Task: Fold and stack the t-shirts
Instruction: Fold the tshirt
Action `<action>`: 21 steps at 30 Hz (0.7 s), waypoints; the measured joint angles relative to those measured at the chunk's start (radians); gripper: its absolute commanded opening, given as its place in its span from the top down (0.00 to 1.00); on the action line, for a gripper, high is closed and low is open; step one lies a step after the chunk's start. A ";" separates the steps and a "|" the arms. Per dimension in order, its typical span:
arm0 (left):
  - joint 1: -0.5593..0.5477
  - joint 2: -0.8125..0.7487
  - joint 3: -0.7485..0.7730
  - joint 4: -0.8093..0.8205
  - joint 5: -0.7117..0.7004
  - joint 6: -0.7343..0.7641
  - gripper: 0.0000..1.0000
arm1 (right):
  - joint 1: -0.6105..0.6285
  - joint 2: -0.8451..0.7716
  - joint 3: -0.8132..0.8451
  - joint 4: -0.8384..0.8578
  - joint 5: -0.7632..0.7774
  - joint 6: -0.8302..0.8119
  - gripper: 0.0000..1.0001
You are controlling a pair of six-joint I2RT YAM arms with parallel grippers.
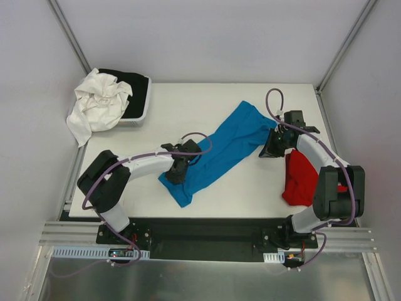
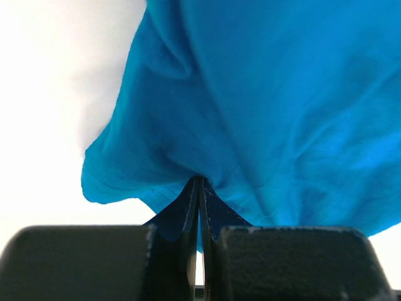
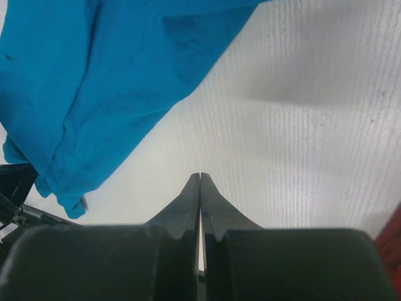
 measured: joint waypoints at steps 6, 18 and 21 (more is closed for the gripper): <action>-0.109 0.040 0.047 0.003 0.005 -0.005 1.00 | 0.000 -0.025 -0.020 -0.006 0.006 -0.001 0.99; -0.121 -0.097 -0.099 0.086 0.050 -0.122 1.00 | -0.007 -0.028 -0.019 -0.014 0.016 -0.013 0.99; -0.136 -0.126 -0.130 0.092 0.062 -0.168 1.00 | -0.008 -0.021 -0.015 -0.013 0.016 -0.013 0.99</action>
